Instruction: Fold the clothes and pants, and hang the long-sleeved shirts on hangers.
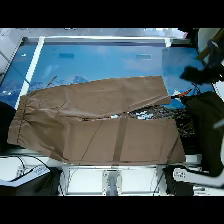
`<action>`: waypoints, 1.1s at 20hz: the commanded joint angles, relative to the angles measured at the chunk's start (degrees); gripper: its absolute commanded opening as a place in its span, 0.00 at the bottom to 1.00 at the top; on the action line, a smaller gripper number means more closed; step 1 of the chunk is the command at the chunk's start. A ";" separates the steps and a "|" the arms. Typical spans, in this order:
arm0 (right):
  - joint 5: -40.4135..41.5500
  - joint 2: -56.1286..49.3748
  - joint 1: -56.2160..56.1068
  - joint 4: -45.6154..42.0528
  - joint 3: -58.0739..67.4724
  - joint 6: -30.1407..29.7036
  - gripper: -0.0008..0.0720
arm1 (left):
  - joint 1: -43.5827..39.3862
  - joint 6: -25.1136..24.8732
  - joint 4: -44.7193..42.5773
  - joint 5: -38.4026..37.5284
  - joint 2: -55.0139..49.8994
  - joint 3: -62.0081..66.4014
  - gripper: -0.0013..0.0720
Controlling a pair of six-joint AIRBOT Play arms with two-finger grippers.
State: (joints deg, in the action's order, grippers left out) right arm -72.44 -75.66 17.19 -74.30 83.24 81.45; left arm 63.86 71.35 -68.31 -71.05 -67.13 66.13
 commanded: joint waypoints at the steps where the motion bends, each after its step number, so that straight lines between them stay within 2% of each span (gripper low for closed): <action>1: -0.09 18.14 1.75 0.00 -21.16 -2.71 0.64 | 15.52 -3.28 1.86 0.68 8.61 -17.49 0.75; 2: 1.51 23.17 1.75 0.94 -26.93 -2.36 0.64 | 19.37 -4.09 6.60 2.73 9.46 -21.92 0.71; 4: 2.51 31.32 1.75 0.31 -33.88 -0.35 0.64 | 25.20 -10.49 15.80 2.97 8.57 -28.11 0.70; 7: 5.09 40.26 1.75 -1.44 -35.76 4.02 0.64 | 26.67 -18.23 28.20 4.70 5.51 -32.85 0.71; 10: 9.55 45.88 1.75 -1.40 -35.43 7.10 0.64 | 24.30 -18.91 29.53 5.79 0.63 -33.11 0.71; 12: 9.38 47.56 1.75 -1.36 -34.58 8.17 0.64 | 22.29 -19.69 31.30 6.58 -1.97 -33.11 0.71; 16: 8.59 47.69 1.75 -2.08 -30.75 9.20 0.64 | 18.71 -19.74 29.31 6.95 -5.29 -33.09 0.70; 19: 4.90 47.69 1.75 -7.04 -24.04 9.18 0.64 | 20.02 -17.92 28.39 6.14 -5.35 -31.30 0.70; 22: -0.92 47.69 1.75 -15.04 -16.94 9.20 0.63 | 22.40 -15.61 22.01 3.74 -5.35 -25.88 0.70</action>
State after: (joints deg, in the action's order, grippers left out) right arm -68.36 -28.14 18.90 -82.26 60.58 90.39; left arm 84.84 53.65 -41.43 -65.47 -72.14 36.71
